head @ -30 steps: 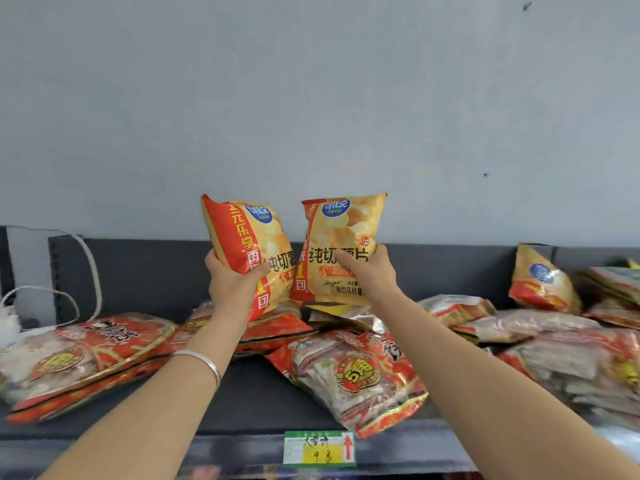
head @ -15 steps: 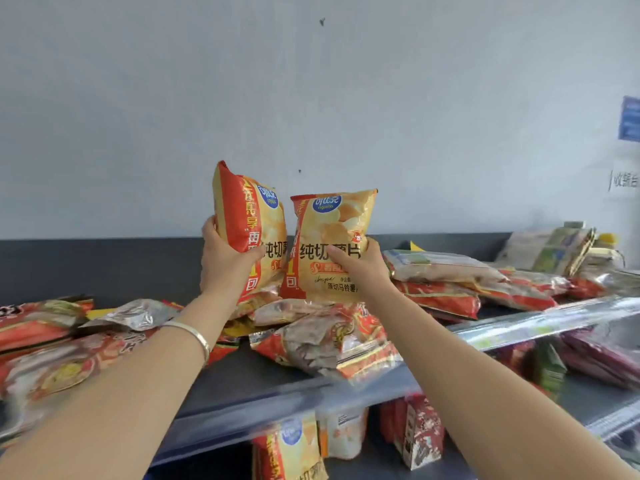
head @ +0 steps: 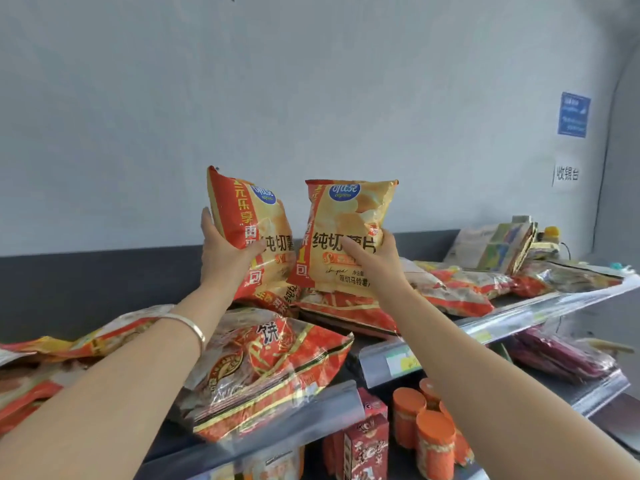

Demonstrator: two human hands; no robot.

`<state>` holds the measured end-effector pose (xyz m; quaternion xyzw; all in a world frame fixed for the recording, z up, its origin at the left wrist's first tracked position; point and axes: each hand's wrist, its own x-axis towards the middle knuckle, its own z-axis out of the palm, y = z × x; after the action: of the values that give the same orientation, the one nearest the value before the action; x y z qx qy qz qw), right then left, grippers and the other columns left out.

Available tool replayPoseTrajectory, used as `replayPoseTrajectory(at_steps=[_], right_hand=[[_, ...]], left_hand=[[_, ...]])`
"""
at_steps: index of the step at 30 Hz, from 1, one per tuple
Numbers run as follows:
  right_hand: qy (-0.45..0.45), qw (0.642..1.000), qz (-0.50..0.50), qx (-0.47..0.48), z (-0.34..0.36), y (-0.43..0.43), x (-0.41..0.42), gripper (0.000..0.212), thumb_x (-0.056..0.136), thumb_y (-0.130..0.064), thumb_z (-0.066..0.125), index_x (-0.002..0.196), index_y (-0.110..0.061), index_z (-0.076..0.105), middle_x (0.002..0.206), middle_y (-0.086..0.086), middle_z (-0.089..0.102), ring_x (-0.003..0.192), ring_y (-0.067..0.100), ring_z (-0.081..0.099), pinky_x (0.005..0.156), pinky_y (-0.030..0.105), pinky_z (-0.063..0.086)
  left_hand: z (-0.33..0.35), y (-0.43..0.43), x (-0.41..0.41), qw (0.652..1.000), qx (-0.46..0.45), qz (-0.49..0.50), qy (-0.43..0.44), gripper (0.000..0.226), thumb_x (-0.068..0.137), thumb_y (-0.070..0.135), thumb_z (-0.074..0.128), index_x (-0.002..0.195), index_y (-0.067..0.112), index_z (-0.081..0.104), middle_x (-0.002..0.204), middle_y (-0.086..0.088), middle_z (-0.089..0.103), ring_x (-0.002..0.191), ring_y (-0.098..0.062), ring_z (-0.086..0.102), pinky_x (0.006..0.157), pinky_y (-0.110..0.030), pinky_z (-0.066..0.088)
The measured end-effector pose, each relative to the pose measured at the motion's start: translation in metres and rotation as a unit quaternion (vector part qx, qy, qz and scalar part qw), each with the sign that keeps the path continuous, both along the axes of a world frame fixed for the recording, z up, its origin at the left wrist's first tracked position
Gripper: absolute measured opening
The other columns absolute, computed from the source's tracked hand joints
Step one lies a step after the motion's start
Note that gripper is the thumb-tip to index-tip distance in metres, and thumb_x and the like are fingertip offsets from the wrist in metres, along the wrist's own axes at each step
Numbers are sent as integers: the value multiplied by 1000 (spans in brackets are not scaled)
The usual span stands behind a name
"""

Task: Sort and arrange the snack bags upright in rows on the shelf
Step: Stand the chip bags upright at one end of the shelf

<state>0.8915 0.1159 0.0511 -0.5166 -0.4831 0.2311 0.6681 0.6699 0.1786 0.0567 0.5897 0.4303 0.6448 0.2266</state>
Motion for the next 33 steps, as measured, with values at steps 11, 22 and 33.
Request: replayPoseTrajectory(at_steps=[11, 22, 33], right_hand=[[-26, 972, 217, -85, 0, 97, -83, 69, 76, -39, 78, 131, -27, 39, 106, 0, 68, 85, 17, 71, 66, 35, 60], [-334, 933, 46, -122, -15, 138, -98, 53, 98, -16, 27, 147, -29, 15, 138, 18, 33, 116, 40, 47, 97, 52, 44], [-649, 757, -42, -52, -6, 118, -51, 35, 91, -26, 44, 123, -17, 53, 122, 10, 56, 120, 34, 47, 104, 51, 29]], left_hand=[[-38, 76, -99, 990, -127, 55, 26, 87, 81, 29, 71, 148, 30, 15, 132, -14, 47, 114, -35, 53, 95, -52, 45], [-20, 70, -75, 890, 127, 249, 359, 51, 95, 43, 42, 139, 18, 42, 141, -15, 40, 130, -32, 38, 102, -49, 34], [-23, 62, 0, 775, 111, 257, 566, 41, 90, 46, 50, 128, 33, 49, 145, 1, 37, 136, -21, 28, 113, -41, 14]])
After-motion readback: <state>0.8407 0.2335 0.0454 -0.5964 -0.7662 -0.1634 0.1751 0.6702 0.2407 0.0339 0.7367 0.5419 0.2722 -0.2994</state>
